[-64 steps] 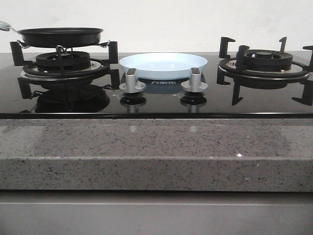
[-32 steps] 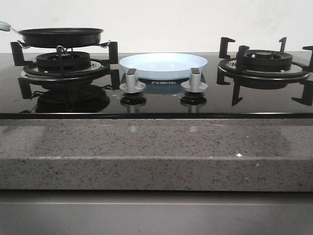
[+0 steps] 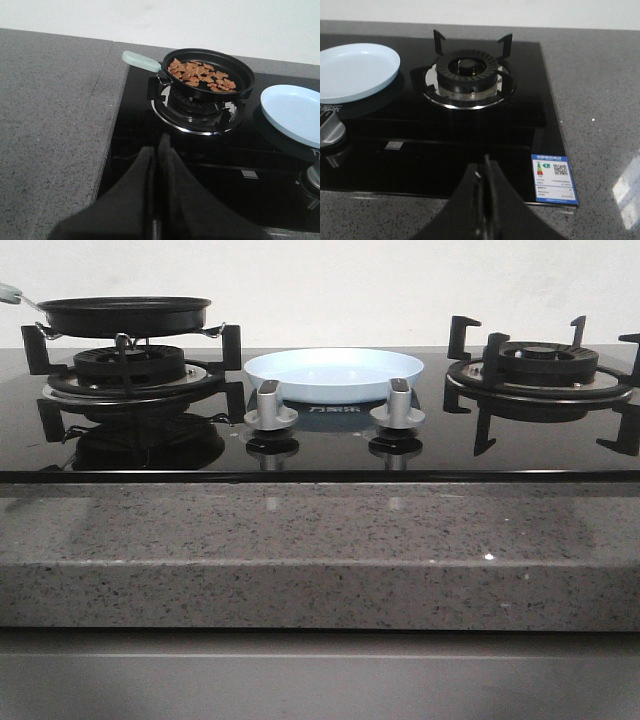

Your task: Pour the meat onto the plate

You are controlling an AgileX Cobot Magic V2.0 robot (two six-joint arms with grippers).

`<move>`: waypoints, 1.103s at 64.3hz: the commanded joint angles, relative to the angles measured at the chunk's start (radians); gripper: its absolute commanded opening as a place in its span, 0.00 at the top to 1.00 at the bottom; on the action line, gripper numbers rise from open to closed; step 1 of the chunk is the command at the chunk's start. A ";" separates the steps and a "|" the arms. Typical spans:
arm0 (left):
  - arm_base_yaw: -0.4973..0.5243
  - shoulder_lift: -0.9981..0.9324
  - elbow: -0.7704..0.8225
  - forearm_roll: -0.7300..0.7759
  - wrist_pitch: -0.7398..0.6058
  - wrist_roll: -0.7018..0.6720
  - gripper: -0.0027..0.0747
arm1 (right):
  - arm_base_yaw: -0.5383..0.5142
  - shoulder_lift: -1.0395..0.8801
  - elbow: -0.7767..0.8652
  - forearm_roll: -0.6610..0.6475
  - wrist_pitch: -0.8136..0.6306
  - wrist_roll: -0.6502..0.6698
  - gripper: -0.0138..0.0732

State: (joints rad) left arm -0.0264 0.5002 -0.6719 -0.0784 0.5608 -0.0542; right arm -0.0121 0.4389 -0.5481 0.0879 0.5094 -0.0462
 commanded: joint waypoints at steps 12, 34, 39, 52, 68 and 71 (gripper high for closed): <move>0.001 0.044 -0.035 -0.012 -0.052 -0.001 0.99 | -0.006 0.063 -0.036 -0.007 -0.011 -0.005 0.94; 0.001 0.061 -0.035 -0.008 -0.045 -0.001 0.35 | -0.006 0.083 -0.036 0.038 0.036 -0.005 0.27; 0.001 0.061 -0.035 -0.008 -0.037 -0.001 0.31 | -0.005 0.092 -0.049 0.062 0.060 -0.005 0.28; -0.055 0.061 -0.045 -0.012 0.000 0.054 0.33 | 0.031 0.207 -0.169 0.097 0.186 -0.019 0.28; -0.204 0.064 -0.047 0.016 0.006 0.084 0.33 | 0.125 0.409 -0.337 0.168 0.259 -0.092 0.28; -0.216 0.064 -0.047 0.015 0.004 0.084 0.33 | 0.142 0.449 -0.369 0.186 0.261 -0.105 0.28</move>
State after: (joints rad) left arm -0.2144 0.5530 -0.6827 -0.0691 0.6336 0.0255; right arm 0.1058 0.8307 -0.8406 0.2304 0.8098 -0.1177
